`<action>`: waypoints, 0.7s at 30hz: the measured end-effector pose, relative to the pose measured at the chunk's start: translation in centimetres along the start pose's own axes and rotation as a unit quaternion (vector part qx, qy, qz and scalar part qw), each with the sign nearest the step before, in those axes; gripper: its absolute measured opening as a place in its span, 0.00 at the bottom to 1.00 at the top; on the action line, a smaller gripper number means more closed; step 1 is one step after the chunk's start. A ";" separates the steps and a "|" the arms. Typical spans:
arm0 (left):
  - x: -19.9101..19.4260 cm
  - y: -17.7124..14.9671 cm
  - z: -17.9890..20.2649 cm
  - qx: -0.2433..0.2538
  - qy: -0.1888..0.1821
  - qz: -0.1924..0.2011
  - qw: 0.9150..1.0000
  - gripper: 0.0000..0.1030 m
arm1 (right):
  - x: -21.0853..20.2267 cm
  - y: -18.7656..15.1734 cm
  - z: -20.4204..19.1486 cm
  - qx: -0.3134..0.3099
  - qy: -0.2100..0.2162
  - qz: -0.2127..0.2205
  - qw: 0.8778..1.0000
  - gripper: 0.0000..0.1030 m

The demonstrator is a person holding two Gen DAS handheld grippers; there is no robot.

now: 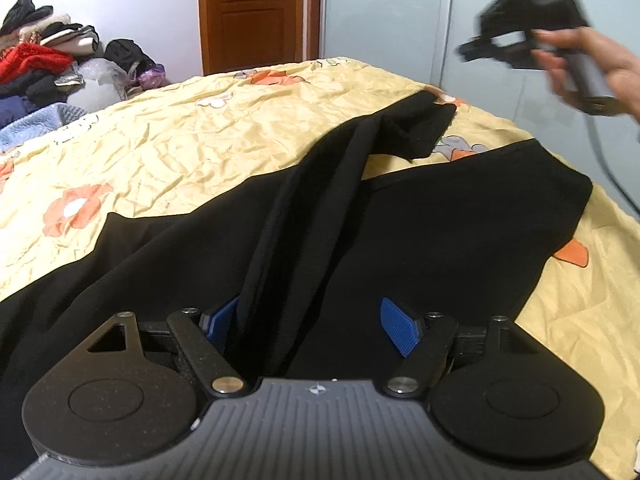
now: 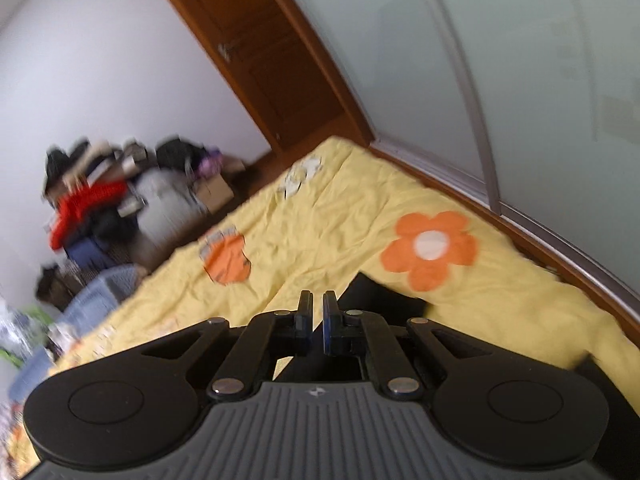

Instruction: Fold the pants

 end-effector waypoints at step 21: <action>0.6 -0.2 -0.7 -0.010 0.028 -0.011 0.999 0.76 | 10.5 -9.2 -1.2 0.188 0.179 -0.147 0.955 0.77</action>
Point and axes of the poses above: each gripper's, at about its wrist camera, not at the fingertips, and x roughly the way its jaws point, z to its right, y to its top, the point moved 8 cm from there along x, roughly the way its jaws point, and after that the axes turned 11 degrees about -z, right-handed, at the moved point
